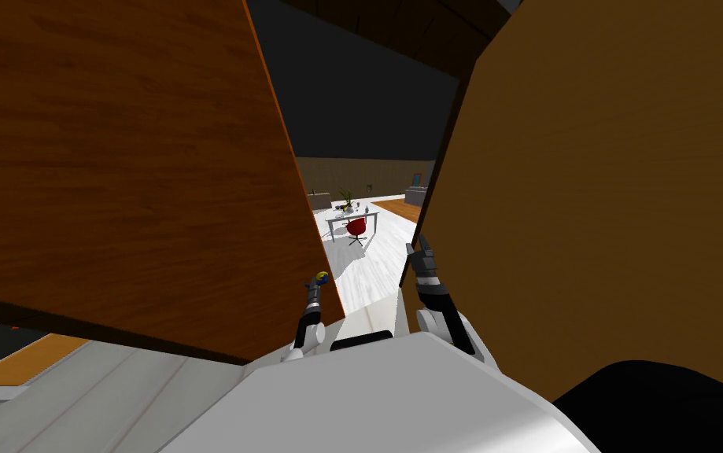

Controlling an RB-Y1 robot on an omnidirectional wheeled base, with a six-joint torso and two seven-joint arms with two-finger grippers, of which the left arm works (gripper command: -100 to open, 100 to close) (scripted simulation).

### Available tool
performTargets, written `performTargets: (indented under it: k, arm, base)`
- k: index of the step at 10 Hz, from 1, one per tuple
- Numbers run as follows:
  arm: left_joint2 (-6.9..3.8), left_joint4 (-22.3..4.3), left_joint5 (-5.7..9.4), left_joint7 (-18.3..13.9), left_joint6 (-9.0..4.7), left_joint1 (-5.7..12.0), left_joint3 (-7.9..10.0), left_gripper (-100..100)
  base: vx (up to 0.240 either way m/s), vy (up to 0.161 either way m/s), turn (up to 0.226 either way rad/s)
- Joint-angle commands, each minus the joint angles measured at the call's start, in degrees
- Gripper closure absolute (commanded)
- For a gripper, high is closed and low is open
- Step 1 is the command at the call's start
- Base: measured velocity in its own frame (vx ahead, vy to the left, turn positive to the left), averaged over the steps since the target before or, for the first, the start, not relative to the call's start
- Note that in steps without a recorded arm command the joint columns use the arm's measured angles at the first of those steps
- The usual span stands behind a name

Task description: Pull the door open

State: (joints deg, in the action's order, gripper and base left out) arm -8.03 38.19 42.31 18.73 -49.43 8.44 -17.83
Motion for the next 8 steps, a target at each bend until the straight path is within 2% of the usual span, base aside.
performTargets:
  k: [1,6,8]
  arm:
    - [-0.03,0.0,0.00,0.0,0.03,-0.04,0.00,100]
    - [-0.03,0.0,0.00,0.0,0.03,-0.04,0.00,100]
    - [-0.20,-0.1,0.01,-0.1,0.19,-0.13,-0.15,100]
  base:
    - [-0.012,0.003,-0.001]
    - [-0.017,0.001,-0.003]
    - [-0.149,0.021,-0.028]
